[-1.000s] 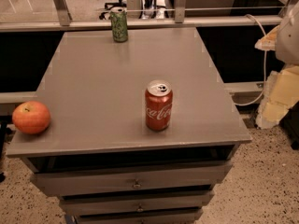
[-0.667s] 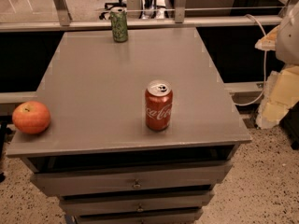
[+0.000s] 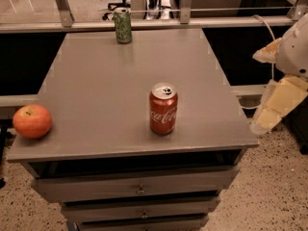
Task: Pick coke can
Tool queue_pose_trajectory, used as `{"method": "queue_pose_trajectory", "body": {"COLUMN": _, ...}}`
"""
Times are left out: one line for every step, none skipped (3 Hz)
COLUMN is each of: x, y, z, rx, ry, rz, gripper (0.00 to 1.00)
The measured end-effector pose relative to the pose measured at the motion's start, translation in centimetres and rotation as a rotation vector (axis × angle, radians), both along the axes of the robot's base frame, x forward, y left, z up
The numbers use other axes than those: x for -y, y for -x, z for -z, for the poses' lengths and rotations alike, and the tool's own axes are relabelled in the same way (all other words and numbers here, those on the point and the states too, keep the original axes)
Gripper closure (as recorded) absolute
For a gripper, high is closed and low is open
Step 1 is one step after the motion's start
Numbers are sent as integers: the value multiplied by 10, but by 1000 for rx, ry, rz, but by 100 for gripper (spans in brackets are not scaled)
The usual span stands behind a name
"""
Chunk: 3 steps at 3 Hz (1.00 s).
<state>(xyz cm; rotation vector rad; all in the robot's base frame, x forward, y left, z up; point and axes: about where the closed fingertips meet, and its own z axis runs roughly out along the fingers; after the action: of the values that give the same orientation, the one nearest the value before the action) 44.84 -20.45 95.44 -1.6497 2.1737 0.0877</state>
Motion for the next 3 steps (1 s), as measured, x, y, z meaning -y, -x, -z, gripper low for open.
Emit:
{"method": "queue_pose_trajectory", "body": {"x": -28, "y": -8, "z": 16, "rx": -24, "ry": -166, "rz": -18, "gripper": 0}}
{"method": "queue_pose_trajectory", "body": {"x": -57, "y": -11, "z": 22, "rx": -46, "ry": -310, "rz": -39, "gripper": 0}}
{"method": "queue_pose_trajectory", "body": {"x": -82, "y": -14, "z": 21, "rx": -59, "ry": -443, "rz": -60, "gripper": 0}}
